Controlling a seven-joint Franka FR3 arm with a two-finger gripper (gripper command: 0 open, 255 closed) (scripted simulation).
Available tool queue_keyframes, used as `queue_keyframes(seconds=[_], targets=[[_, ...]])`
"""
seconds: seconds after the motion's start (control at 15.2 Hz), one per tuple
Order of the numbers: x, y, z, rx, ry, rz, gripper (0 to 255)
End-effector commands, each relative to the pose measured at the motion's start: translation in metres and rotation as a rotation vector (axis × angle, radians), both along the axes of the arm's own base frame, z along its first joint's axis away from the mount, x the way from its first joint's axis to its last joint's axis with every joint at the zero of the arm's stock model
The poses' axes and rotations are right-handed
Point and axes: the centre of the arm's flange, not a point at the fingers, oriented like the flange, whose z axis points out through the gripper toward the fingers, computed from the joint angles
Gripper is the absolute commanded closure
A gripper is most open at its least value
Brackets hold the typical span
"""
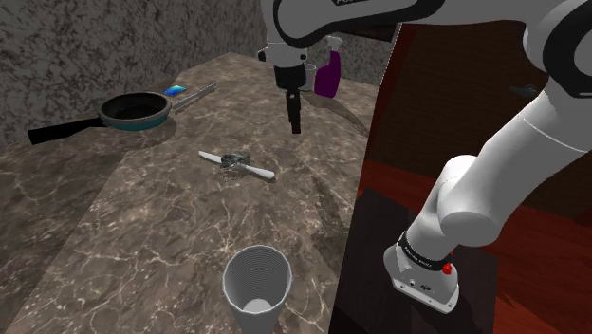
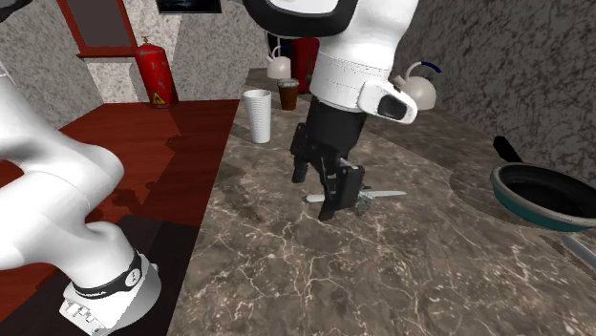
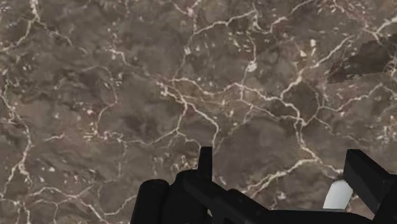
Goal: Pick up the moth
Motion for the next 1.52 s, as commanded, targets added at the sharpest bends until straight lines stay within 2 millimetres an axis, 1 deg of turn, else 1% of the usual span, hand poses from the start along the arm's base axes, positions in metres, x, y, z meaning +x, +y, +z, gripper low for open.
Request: queue_keyframes(seconds=[0.0,0.4,0.79,0.86,1.25,1.32,1.45], targets=[[0.018,0.017,-0.010,0.024,0.015,0.065,0],[0.069,0.074,-0.030,0.092,0.058,0.252,0],[0.109,0.141,-0.047,0.160,0.100,0.439,0],[0.109,0.141,-0.047,0.160,0.101,0.440,0],[0.109,0.141,-0.079,0.160,0.101,0.440,0],[0.109,0.141,-0.087,0.160,0.101,0.440,0],[0.109,0.141,-0.087,0.160,0.101,0.440,0]])
